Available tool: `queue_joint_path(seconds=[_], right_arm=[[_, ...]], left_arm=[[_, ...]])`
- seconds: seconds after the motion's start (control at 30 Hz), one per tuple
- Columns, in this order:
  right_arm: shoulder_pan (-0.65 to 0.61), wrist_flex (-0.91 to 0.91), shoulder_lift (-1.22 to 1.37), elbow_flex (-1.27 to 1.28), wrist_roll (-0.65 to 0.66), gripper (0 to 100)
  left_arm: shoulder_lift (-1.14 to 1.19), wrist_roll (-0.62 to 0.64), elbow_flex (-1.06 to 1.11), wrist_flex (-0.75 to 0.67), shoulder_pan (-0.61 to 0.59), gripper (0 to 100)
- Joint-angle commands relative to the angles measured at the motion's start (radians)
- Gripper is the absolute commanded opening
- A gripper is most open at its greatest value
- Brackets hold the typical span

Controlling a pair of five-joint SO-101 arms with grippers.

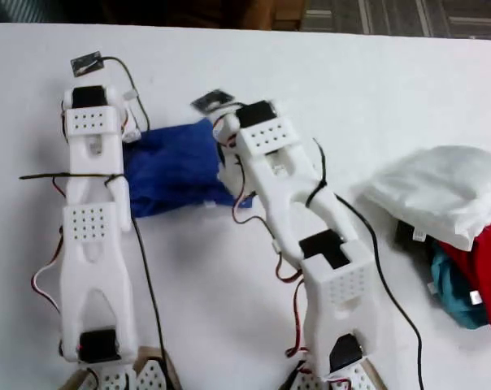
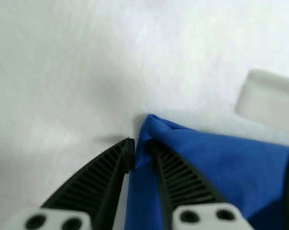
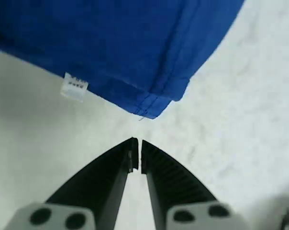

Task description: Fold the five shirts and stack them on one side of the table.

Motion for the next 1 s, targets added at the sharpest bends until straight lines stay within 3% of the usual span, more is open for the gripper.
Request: queue_joint_path(seconds=[0.0, 0.2, 0.33, 0.43, 0.97], right_arm=[[-0.008, 0.021, -0.058, -0.068, 0.302, 1.8], [-0.013, 0.012, -0.015, -0.175, 0.542, 2.0], [-0.041, 0.068, 0.028, -0.239, 0.680, 15.4], [-0.056, 0.085, 0.071, -0.272, 0.713, 23.8], [-0.096, 0.073, 0.331, -0.509, 0.732, 20.9]], left_arm=[[-0.005, 0.002, -0.024, -0.006, 0.017, 9], [-0.005, 0.002, -0.024, -0.006, 0.017, 9], [-0.005, -0.035, -0.024, -0.006, 0.018, 9], [-0.005, -0.043, -0.024, -0.006, 0.018, 9], [-0.005, -0.041, -0.025, -0.006, 0.018, 9]])
